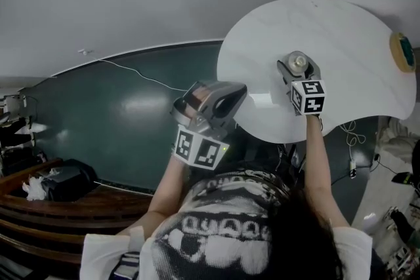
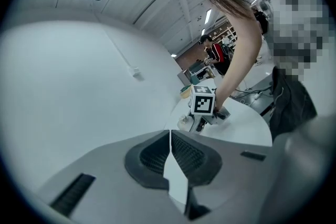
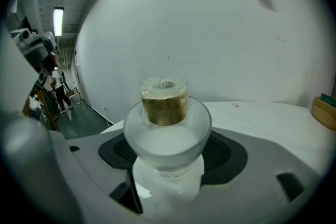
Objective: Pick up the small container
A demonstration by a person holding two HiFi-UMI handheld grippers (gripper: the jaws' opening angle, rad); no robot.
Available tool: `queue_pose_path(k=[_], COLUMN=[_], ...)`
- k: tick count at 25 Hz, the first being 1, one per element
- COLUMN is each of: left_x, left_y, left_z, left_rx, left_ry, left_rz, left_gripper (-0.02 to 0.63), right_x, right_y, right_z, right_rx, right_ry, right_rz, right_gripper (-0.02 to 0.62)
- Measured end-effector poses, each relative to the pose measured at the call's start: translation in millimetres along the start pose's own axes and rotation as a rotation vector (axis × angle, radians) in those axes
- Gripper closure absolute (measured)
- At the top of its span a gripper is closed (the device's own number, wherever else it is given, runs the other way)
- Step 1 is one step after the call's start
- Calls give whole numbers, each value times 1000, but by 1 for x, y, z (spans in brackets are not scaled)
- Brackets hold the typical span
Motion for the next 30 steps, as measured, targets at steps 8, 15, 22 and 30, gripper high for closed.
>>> queue_pose_path(k=[8, 15, 22, 30], left_x=[12, 22, 25, 35], left_y=[12, 23, 25, 36], left_z=[8, 18, 23, 25], left_rx=[4, 5, 4, 4], left_ry=[-35, -65, -74, -78], left_rz=[58, 89, 88, 97], left_gripper=[597, 597, 597, 597], right_x=[-60, -101, -131, -154], right_y=[8, -2, -12, -19], right_z=[-13, -19, -23, -17], right_rx=[24, 72, 102, 122], right_ry=[-12, -36, -57, -75], right_rz=[41, 57, 61, 72], right_gripper=[264, 264, 264, 264])
Point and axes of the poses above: the fingertips, and each gripper's own axes: x forward along the fingers, z to its right, y out of its top, the point moved 6 cm from there along -x, backward along the fingers
